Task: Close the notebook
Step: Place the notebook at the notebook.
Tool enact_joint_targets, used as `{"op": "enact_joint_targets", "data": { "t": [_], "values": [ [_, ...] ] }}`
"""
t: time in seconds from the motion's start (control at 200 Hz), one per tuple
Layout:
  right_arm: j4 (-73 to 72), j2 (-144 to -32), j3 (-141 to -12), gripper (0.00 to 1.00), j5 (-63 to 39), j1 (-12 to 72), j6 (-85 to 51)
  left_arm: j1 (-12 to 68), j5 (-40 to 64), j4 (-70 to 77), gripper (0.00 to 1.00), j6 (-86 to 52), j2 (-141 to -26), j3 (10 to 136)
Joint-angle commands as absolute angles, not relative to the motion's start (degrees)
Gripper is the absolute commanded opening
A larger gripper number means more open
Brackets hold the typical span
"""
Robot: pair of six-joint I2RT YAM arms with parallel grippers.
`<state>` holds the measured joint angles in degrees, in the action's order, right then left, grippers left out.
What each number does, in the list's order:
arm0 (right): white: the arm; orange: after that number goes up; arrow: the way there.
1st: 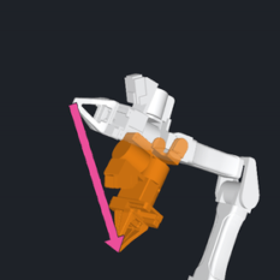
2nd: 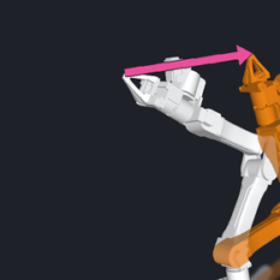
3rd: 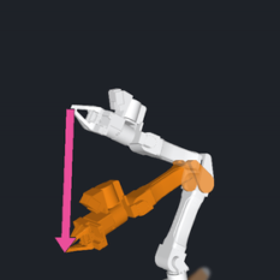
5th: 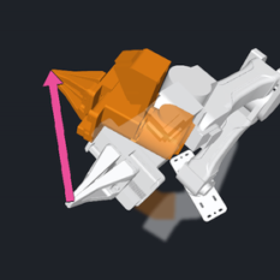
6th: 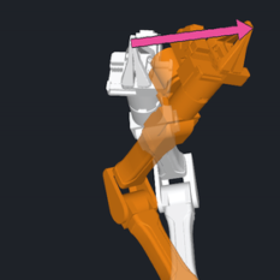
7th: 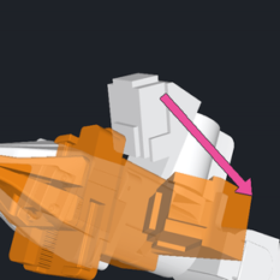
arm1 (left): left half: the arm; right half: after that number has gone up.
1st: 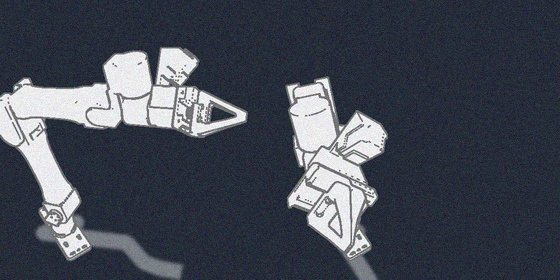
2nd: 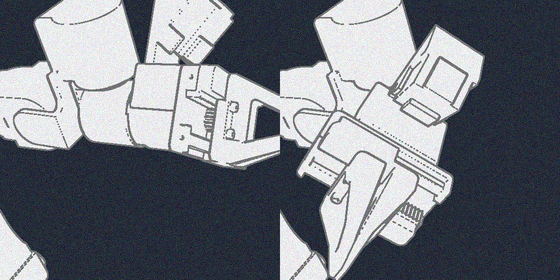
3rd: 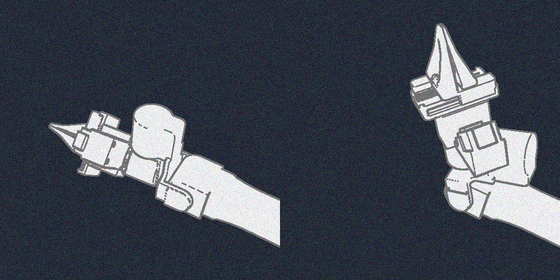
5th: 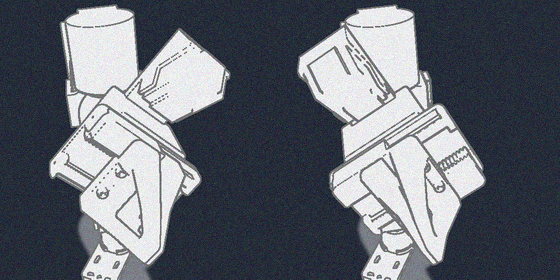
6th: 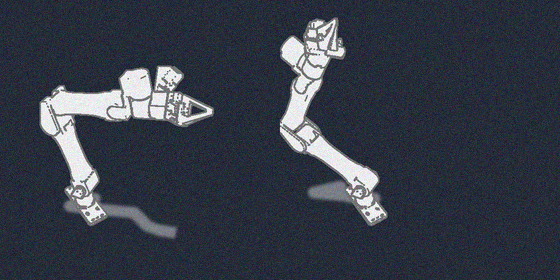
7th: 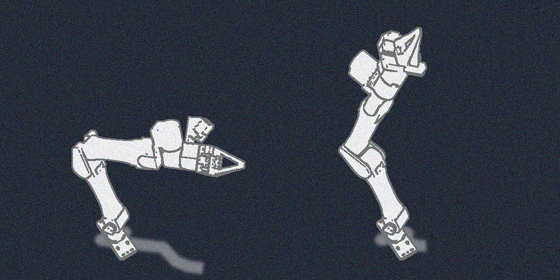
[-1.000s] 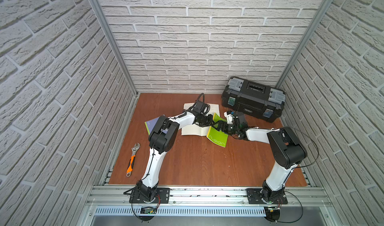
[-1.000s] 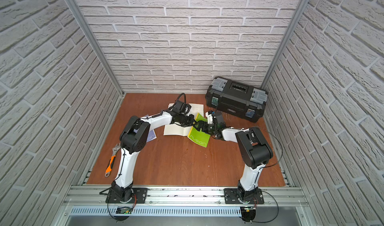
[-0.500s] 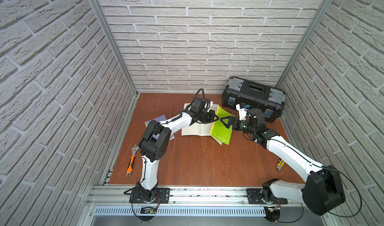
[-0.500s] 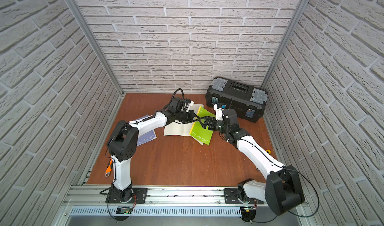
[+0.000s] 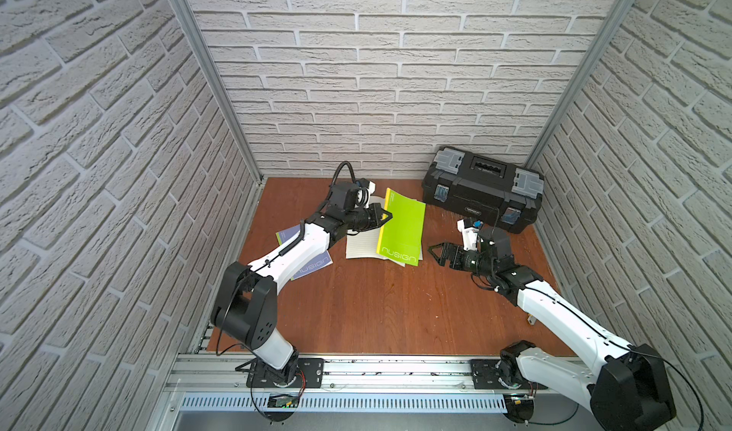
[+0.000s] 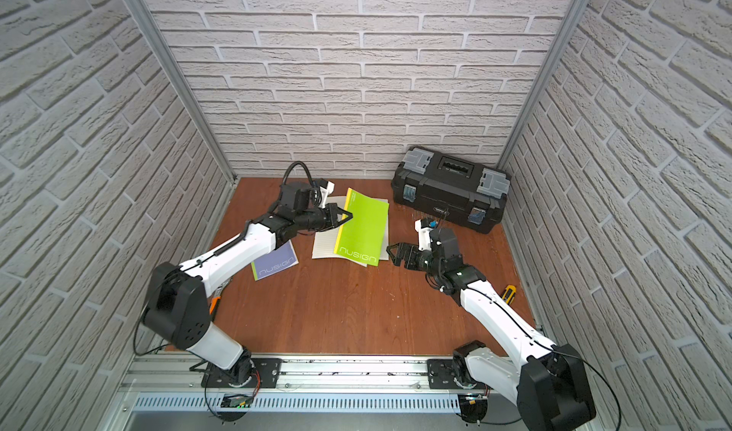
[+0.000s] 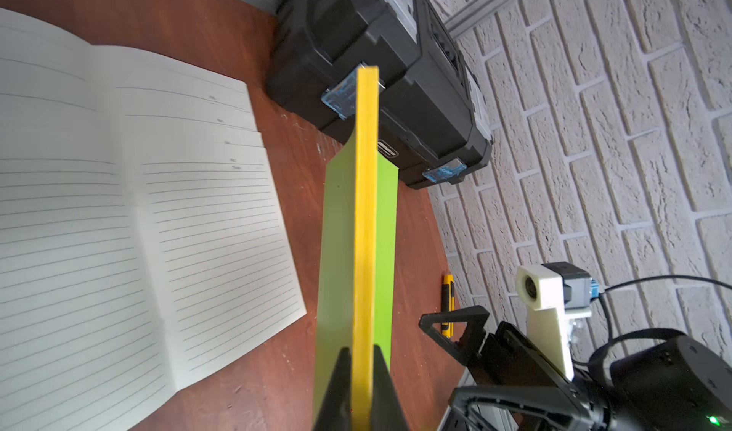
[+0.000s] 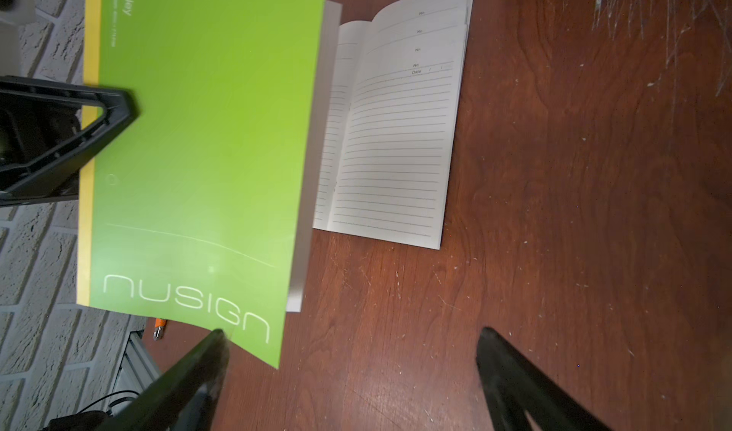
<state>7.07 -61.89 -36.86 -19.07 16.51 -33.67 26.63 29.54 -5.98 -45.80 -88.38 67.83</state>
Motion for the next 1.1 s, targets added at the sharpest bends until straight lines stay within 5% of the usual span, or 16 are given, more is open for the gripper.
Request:
{"op": "enact_joint_targets", "data": {
  "t": [0.0,0.4,1.095],
  "values": [
    [4.3,-61.8,-35.8,0.97,-19.5,16.7,-34.4,23.9,28.1,-7.0,0.00,-43.3,-81.7,65.6],
    [0.2,-66.3,-34.1,0.97,-22.4,16.7,-35.3,7.1,27.9,-16.3,0.00,-40.3,-68.5,58.1],
    [-3.1,-68.0,-30.4,0.97,-22.9,16.7,-35.6,-11.0,32.7,1.2,0.00,-45.8,-66.4,44.6]
  ]
}}
